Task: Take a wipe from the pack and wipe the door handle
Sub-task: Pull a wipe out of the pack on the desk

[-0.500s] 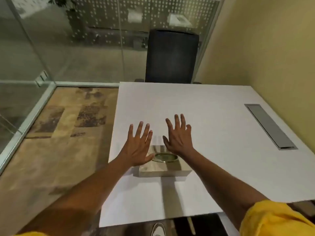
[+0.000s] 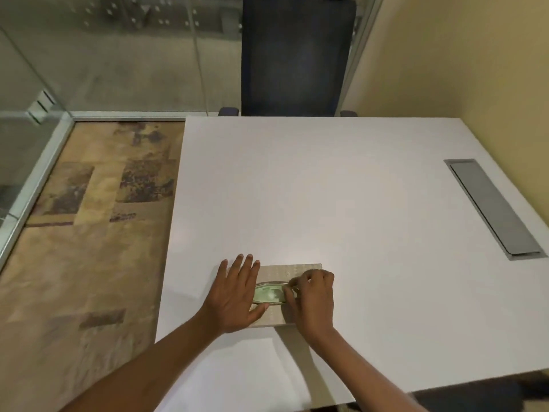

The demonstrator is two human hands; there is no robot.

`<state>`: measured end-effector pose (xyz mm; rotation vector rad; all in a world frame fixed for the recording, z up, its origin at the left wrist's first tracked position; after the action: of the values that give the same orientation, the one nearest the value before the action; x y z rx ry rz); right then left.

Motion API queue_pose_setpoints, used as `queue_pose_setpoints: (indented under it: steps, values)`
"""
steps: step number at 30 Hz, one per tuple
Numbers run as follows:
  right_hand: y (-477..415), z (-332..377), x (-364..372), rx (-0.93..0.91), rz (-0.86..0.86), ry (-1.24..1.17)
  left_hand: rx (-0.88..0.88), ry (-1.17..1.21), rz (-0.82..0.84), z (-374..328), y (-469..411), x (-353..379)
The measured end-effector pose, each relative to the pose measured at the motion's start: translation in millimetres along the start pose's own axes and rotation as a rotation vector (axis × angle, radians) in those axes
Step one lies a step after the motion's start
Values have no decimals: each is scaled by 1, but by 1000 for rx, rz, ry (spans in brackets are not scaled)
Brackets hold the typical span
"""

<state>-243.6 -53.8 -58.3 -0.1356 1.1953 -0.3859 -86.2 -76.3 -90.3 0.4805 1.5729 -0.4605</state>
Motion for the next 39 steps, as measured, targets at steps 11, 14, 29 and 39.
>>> queue_pose_setpoints:
  steps: [11,14,29,39]
  values:
    - [9,24,25,424,405,154,50,49,24,-1,-2,-1]
    - [6,30,29,476,426,216,51,68,16,1,-3,-5]
    - [5,28,48,587,469,230,29,171,-78,8,-3,-18]
    - [7,19,46,640,399,148,35,161,-125,9,-4,-16]
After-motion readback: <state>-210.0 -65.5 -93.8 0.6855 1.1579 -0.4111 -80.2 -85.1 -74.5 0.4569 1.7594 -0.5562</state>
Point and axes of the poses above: each hand's wrist, its own y-axis away from the middle knuckle, its own x-axis out of the palm, z = x × y, the point moved 9 cm from there along -y, towards the middle knuckle, and after that the axes turned 10 degrees about -z, right-handed, at the moved point
